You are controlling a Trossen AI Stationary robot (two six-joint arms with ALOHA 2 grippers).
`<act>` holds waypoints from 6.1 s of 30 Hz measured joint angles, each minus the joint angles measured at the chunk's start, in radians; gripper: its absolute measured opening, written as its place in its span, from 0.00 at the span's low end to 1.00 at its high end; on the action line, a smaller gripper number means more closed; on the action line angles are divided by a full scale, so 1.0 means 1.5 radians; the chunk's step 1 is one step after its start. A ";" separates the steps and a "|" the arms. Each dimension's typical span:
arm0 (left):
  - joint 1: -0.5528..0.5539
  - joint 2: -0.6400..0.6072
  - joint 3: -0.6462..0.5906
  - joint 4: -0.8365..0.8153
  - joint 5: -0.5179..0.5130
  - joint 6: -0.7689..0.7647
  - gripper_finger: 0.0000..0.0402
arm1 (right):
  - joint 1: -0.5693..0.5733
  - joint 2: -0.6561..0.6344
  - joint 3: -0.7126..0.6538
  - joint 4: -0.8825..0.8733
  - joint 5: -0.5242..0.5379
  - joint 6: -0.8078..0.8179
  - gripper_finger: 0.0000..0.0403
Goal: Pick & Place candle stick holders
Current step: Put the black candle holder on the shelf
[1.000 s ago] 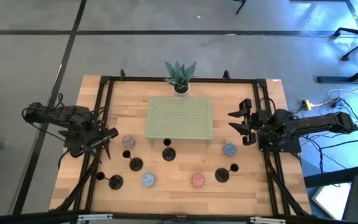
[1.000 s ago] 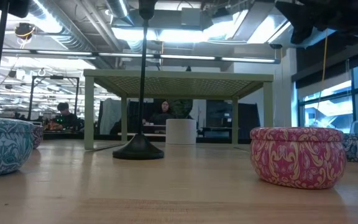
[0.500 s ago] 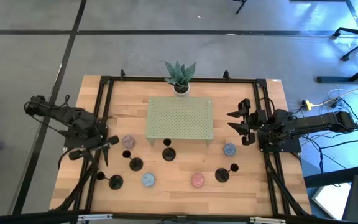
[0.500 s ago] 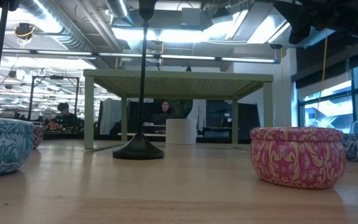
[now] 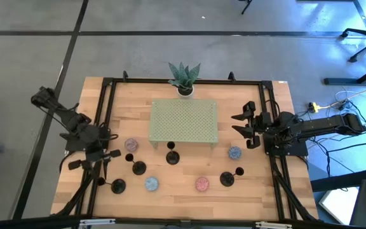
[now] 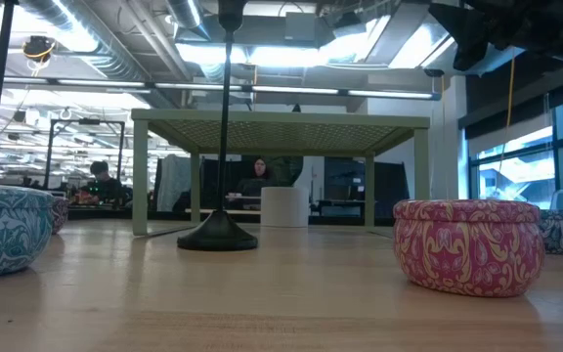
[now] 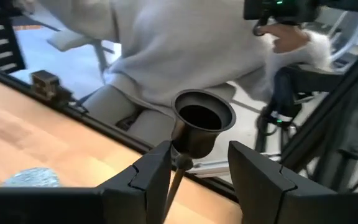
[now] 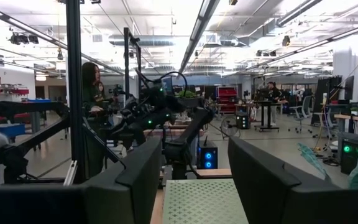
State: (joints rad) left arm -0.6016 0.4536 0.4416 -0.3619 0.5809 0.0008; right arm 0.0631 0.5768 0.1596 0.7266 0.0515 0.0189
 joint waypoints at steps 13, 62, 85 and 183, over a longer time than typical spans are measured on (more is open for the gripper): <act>-0.031 0.027 0.000 0.049 -0.046 0.001 0.38 | 0.000 0.000 0.000 0.018 0.000 0.000 0.47; -0.031 0.044 0.176 -0.134 -0.525 -0.222 0.28 | 0.000 0.000 0.000 0.044 0.000 0.000 0.47; -0.029 0.018 0.186 -0.229 -0.721 -0.275 0.28 | 0.000 0.000 0.000 0.072 0.000 -0.005 0.47; 0.557 0.315 0.308 0.134 -0.651 -0.056 0.37 | -0.029 0.000 0.000 0.111 0.113 0.012 0.47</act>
State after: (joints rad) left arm 0.2344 0.9255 0.9043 -0.1604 -0.3951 -0.0825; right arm 0.0193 0.5764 0.1596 0.8934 0.2214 0.0372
